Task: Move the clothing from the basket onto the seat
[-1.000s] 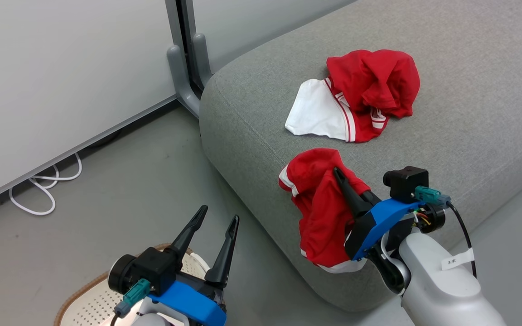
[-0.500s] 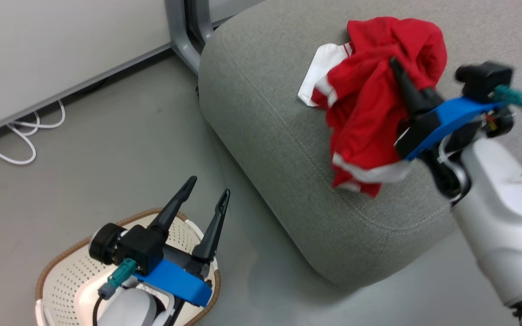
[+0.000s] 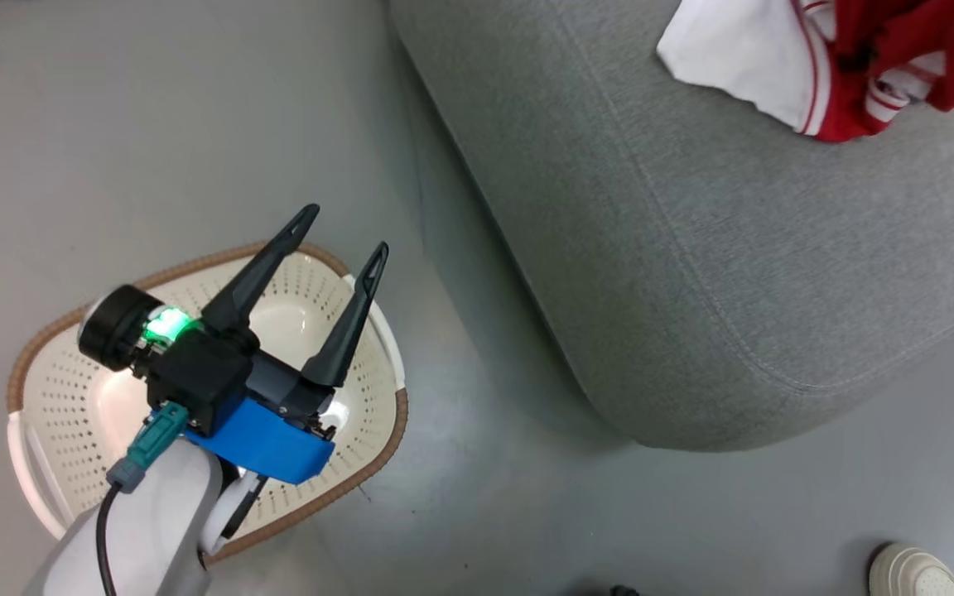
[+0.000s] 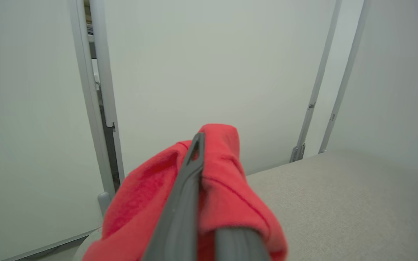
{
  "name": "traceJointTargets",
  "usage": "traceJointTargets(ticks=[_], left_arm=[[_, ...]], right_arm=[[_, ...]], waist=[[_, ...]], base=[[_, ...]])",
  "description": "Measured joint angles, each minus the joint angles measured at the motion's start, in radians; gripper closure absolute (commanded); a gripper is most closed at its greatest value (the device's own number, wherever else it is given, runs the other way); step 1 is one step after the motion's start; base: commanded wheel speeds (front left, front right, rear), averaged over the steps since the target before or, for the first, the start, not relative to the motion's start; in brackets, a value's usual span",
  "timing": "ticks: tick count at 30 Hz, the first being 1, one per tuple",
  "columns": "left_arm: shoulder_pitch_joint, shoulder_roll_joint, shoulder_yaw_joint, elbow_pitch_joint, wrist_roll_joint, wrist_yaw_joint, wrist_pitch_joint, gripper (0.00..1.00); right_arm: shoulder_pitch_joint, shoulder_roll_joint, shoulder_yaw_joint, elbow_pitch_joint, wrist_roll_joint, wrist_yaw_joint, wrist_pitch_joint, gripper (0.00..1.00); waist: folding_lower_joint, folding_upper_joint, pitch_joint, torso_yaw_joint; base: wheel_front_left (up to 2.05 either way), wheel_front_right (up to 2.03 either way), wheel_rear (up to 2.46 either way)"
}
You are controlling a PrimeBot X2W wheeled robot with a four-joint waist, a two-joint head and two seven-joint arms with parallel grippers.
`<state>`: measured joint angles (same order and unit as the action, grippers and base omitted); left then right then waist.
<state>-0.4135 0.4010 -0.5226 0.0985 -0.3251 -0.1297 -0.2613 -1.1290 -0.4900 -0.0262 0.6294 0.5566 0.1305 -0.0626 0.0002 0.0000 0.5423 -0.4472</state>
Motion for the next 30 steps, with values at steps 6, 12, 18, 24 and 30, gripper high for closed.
traceJointTargets(ticks=[6, 12, 18, 24, 30], left_arm=[[-0.038, 0.041, 0.002, -0.072, 0.014, 0.0, 0.01, 0.0], [-0.044, 0.061, -0.003, -0.13, 0.03, 0.002, 0.023, 0.0], [-0.048, 0.069, -0.007, -0.156, 0.035, 0.007, 0.035, 0.0], [-0.066, 0.065, -0.015, -0.156, 0.035, 0.007, 0.039, 0.0], [-0.072, 0.062, -0.016, -0.143, 0.031, 0.009, 0.032, 0.0]], right_arm=[[-0.024, -0.045, -0.148, 0.034, -0.021, 0.0, -0.04, 1.0], [0.026, -0.013, -0.198, 0.118, -0.063, 0.0, -0.105, 1.0], [0.051, 0.029, -0.217, 0.221, -0.09, 0.0, -0.142, 1.0], [0.049, 0.035, -0.219, 0.271, -0.099, 0.0, -0.164, 0.82], [0.042, 0.034, -0.214, 0.311, -0.107, 0.0, -0.167, 0.0]], waist=[[0.0, 0.0, 0.122, 0.034], [0.0, 0.0, 0.203, 0.067], [0.0, 0.0, 0.241, 0.083], [0.0, 0.0, 0.247, 0.088], [-0.0001, 0.0, 0.237, 0.088]], base=[[0.0, 0.0, 0.0], [0.0, 0.0, 0.0], [0.0, 0.0, 0.0], [0.0, 0.0, 0.0], [0.0, 0.0, 0.0]])
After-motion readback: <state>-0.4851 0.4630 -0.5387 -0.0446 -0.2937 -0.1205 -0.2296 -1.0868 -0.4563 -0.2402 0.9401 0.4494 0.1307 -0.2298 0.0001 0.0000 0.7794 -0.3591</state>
